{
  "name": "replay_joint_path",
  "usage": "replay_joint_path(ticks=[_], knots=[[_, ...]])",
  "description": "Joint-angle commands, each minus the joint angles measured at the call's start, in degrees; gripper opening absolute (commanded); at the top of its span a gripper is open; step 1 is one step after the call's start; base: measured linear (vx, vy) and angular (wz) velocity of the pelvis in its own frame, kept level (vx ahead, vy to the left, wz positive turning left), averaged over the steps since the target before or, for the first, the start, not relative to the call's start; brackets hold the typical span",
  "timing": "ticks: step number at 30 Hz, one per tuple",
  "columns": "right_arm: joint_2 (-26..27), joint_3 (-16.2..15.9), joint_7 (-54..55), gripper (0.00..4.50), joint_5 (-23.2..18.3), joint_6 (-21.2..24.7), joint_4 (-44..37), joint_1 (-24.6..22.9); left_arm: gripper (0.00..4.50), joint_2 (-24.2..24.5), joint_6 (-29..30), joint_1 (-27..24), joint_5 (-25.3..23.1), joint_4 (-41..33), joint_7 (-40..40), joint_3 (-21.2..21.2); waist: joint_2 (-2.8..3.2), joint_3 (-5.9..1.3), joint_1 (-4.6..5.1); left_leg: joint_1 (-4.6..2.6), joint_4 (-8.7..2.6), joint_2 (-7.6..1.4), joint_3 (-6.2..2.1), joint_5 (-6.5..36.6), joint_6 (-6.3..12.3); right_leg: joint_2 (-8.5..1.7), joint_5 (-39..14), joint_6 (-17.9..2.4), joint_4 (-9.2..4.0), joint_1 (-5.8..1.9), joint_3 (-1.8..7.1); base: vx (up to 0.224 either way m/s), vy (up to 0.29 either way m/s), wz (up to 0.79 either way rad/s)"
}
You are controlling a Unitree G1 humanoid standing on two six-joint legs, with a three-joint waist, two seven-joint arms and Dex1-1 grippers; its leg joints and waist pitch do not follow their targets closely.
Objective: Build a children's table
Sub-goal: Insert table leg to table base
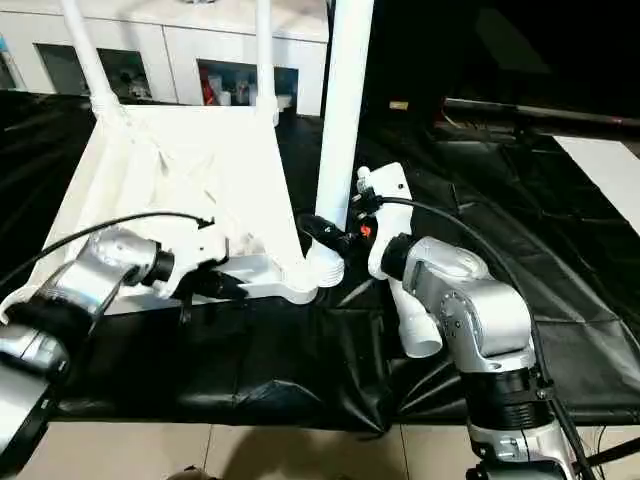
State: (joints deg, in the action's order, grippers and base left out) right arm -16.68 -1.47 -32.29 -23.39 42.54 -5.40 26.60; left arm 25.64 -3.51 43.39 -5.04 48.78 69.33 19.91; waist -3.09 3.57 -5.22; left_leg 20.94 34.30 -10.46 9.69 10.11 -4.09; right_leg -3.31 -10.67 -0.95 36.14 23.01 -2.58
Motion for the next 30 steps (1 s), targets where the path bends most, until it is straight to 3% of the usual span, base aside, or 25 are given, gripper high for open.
replay_joint_path(ticks=[1, 5, 17, 30], knots=[[-0.4, 0.83, 0.28, 1.84, -0.59, 0.32, 0.52, 0.91, 0.57, -0.19, -0.28, -1.33, -0.53, -1.24, -0.29, 0.14, 0.92, -4.26, -0.33, -0.84, -4.08, -2.57, -0.68, 9.81, -1.94, -4.95, -6.58, -11.67, -3.89, -3.15, 2.75, 0.0, 0.0, 0.0], [-0.06, 1.0, 0.41, 1.84, -0.62, 0.61, -0.08, 0.62, 0.63, 0.12, 0.51, -2.31, 0.3, -4.21, -1.13, -1.17, 1.08, -4.24, -0.39, -0.87, -4.1, -2.57, -0.71, 10.39, -2.24, -4.97, -6.36, -11.96, -3.81, -3.14, 2.7, 0.0, 0.0, 0.0], [-0.01, 0.57, 0.16, 1.84, -1.09, 0.91, -1.14, -0.2, 0.69, 1.93, -0.08, -1.05, 1.04, -2.36, 2.11, -2.36, 1.91, -4.22, -0.34, -0.99, -4.17, -2.43, -0.8, 11.81, -3.06, -4.87, -6.4, -11.96, -3.91, -3.07, 2.74, 0.0, 0.0, 0.0], [-0.77, -0.03, -0.82, 1.84, -1.59, 1.44, -1.56, -0.13, 0.69, 1.71, 0.27, 1.63, 1.48, 0.57, 5.78, -2.61, 1.76, -4.21, -0.29, -0.99, -4.19, -2.41, -0.76, 12.01, -3.07, -4.87, -6.69, -12.17, -4.0, -3.15, 2.76, 0.0, 0.0, 0.0]])
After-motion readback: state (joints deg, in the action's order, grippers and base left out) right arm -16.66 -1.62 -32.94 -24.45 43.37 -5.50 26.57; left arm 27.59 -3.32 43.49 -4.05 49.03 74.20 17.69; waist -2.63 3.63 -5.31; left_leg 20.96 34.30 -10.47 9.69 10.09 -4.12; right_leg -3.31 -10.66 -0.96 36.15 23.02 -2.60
